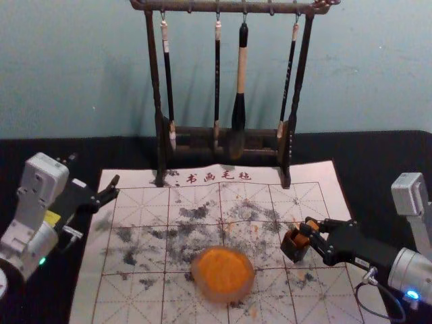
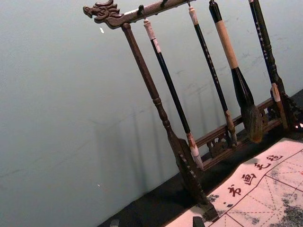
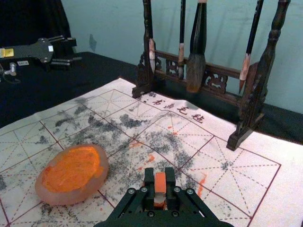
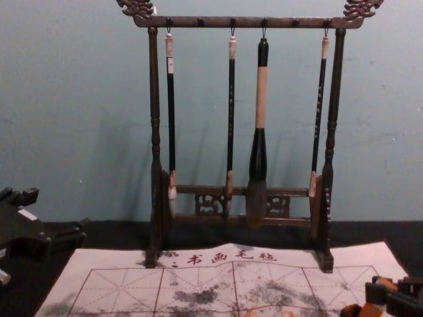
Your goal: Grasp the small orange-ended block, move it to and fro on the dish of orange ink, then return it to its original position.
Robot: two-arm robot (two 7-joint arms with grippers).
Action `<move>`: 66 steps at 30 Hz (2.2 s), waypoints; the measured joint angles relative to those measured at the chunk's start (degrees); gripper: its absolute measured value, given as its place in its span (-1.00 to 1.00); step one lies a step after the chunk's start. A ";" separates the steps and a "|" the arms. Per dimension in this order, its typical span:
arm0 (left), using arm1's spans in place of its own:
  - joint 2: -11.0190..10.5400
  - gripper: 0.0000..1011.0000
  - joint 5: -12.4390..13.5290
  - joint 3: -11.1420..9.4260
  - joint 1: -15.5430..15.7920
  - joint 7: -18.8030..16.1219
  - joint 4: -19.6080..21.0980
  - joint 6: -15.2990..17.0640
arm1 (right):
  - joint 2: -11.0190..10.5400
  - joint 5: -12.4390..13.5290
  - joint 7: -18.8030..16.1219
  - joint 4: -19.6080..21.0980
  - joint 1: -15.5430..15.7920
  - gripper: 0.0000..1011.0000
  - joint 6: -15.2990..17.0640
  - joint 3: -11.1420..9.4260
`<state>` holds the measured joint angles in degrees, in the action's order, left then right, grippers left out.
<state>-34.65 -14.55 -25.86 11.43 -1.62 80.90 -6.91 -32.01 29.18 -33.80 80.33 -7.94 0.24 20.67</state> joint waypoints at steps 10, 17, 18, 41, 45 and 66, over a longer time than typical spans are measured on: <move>0.00 0.98 0.00 0.00 0.00 0.00 0.00 0.00 | -1.22 0.63 0.82 2.65 0.59 -0.82 -0.04 -0.50; 0.00 0.98 0.00 0.00 0.00 0.00 0.00 0.00 | -2.53 1.19 0.99 5.78 0.87 -0.82 -0.15 -1.30; 0.00 0.98 0.00 0.00 0.00 0.00 0.00 0.00 | -2.65 1.54 0.84 6.22 0.73 -0.82 -0.03 -1.39; 0.00 0.98 0.00 0.00 0.00 0.00 0.00 0.00 | -3.73 -3.52 -4.79 7.50 -7.51 -0.82 2.37 7.71; 0.00 0.98 0.00 0.00 0.00 0.00 0.00 0.00 | -4.17 -4.47 -6.49 8.01 -8.32 -0.82 1.99 9.63; 0.00 0.98 0.00 0.00 0.00 0.00 0.00 0.00 | -3.38 -8.75 -11.03 5.80 -13.44 -0.82 1.69 17.05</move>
<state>-34.65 -14.55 -25.86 11.43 -1.62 80.90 -6.91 -35.39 20.43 -44.83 86.13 -21.39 1.93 37.72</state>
